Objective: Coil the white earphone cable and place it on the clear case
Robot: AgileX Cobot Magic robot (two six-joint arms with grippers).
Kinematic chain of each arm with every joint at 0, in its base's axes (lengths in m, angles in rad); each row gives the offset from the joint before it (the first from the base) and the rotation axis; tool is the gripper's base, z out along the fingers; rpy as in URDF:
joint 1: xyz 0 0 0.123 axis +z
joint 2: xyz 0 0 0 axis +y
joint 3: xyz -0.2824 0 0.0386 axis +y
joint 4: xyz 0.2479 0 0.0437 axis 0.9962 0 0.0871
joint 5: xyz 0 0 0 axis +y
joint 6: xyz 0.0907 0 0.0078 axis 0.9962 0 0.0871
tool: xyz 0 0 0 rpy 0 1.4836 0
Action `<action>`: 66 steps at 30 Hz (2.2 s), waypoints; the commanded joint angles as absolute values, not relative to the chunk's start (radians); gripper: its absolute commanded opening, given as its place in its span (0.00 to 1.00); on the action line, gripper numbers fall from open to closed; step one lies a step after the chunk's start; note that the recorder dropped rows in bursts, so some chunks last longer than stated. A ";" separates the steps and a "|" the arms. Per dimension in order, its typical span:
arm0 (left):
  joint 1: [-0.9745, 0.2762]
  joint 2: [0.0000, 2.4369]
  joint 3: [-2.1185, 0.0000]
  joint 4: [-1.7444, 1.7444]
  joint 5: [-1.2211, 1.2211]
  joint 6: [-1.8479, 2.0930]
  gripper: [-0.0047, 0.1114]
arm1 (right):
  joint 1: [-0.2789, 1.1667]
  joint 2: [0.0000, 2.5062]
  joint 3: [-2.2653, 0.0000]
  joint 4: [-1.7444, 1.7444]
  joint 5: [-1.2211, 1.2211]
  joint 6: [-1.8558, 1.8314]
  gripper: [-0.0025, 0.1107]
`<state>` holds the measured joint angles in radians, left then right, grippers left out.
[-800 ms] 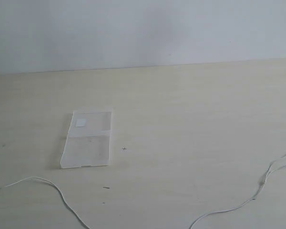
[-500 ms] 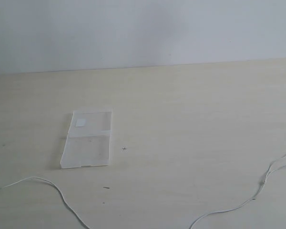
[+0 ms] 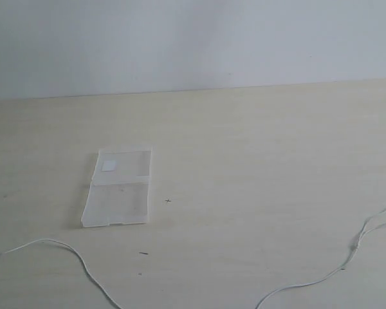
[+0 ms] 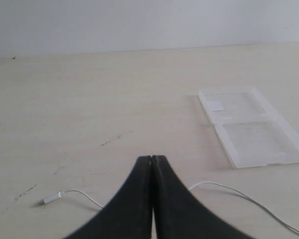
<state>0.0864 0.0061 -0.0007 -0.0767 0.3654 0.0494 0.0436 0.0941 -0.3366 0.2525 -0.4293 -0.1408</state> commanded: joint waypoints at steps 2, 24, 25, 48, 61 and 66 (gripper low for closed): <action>0.088 0.000 0.000 -0.089 0.354 0.052 0.04 | 0.041 0.431 -0.782 0.252 0.226 -0.343 0.02; 0.088 0.000 0.000 -0.089 0.354 0.049 0.04 | 0.041 1.249 -1.183 0.323 0.471 -0.292 0.02; 0.088 0.000 0.000 -0.089 0.354 0.049 0.04 | 0.041 1.265 -1.183 0.323 0.476 -0.277 0.02; 0.088 0.000 0.000 -0.089 0.354 0.049 0.04 | 0.307 1.752 -1.356 0.637 1.221 -0.928 0.02; 0.088 0.000 0.000 -0.089 0.354 0.051 0.04 | 0.715 1.754 -1.376 0.294 1.221 -0.888 0.02; 0.088 0.000 0.000 -0.089 0.354 0.051 0.04 | 0.775 1.793 -1.376 0.294 1.221 -0.783 0.02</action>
